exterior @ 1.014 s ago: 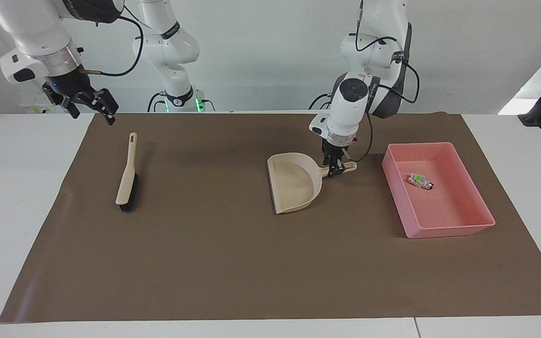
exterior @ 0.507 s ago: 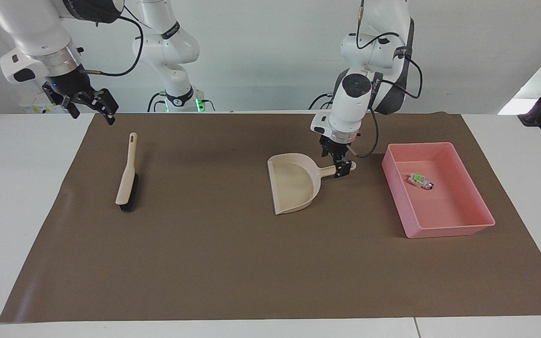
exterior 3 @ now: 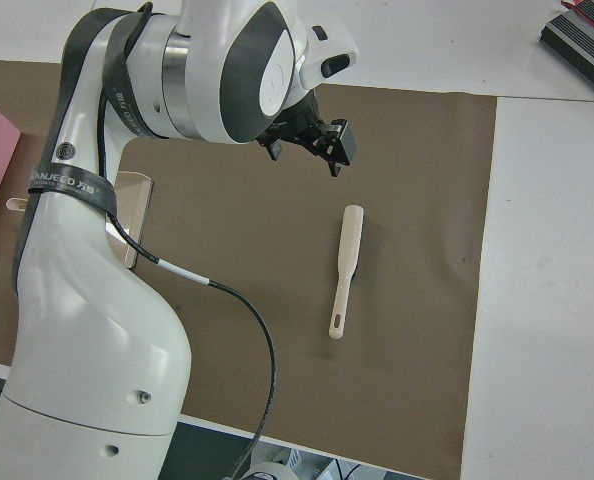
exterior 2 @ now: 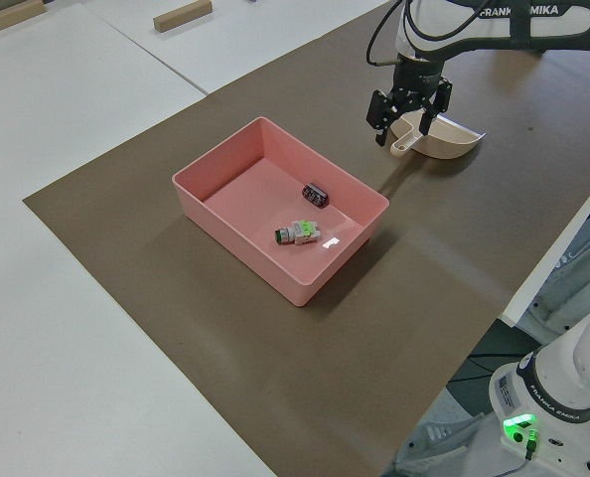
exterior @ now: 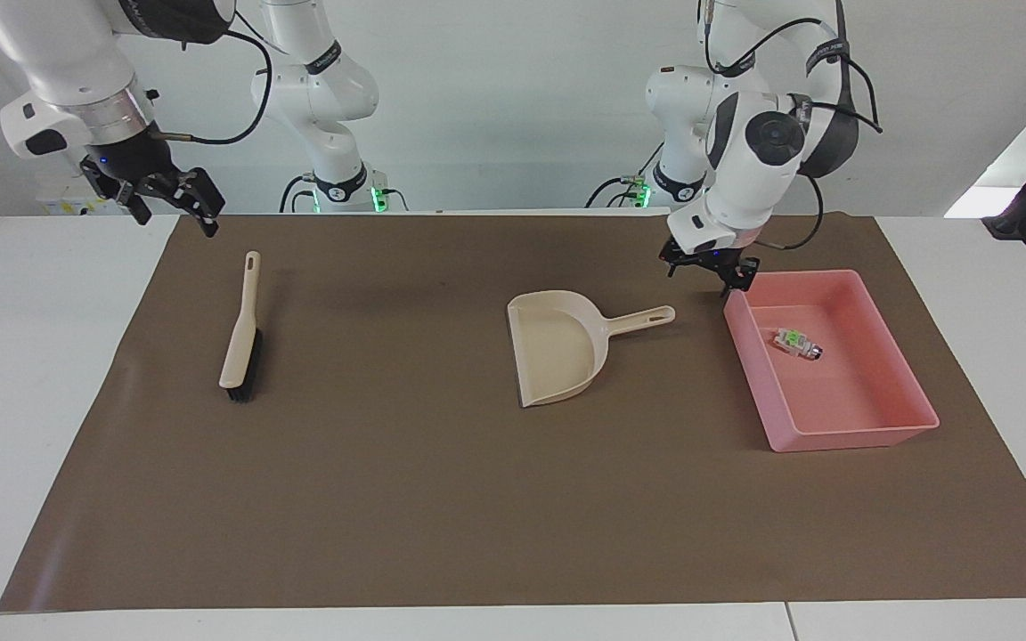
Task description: Clean e-waste and dump in bin
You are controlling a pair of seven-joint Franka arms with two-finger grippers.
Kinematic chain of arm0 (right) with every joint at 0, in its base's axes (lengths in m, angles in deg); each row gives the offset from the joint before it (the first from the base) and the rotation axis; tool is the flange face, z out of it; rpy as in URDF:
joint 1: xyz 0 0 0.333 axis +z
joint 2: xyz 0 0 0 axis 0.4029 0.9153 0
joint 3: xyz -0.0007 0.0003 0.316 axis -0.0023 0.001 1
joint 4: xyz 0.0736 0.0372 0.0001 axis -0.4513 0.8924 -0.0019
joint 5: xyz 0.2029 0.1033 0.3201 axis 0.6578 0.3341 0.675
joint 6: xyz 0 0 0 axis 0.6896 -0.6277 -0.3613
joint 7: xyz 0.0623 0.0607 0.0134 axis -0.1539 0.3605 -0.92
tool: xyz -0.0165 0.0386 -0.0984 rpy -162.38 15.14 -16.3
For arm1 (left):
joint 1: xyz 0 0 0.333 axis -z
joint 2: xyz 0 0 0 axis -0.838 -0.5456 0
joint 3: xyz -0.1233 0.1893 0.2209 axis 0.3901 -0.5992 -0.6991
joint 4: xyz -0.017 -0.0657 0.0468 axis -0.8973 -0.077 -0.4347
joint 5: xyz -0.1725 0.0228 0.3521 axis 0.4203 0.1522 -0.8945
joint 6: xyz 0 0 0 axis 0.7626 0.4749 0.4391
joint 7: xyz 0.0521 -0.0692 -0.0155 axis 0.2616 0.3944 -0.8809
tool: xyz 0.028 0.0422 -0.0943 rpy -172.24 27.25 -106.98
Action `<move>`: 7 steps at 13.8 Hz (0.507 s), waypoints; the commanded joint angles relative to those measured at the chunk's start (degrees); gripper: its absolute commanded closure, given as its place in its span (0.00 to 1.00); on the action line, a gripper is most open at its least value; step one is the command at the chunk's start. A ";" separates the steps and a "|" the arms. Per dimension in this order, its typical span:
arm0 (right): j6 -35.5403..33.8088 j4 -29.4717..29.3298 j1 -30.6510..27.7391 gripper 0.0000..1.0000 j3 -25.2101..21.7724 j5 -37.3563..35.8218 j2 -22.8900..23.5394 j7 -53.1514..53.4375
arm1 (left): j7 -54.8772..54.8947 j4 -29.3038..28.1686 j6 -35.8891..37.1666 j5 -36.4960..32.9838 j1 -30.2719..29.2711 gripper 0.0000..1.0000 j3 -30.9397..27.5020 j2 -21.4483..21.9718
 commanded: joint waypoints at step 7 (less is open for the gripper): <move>0.56 1.75 0.07 0.00 -0.37 2.76 -1.32 -0.07 | -7.14 30.61 19.12 0.85 -12.24 0.00 0.26 -8.88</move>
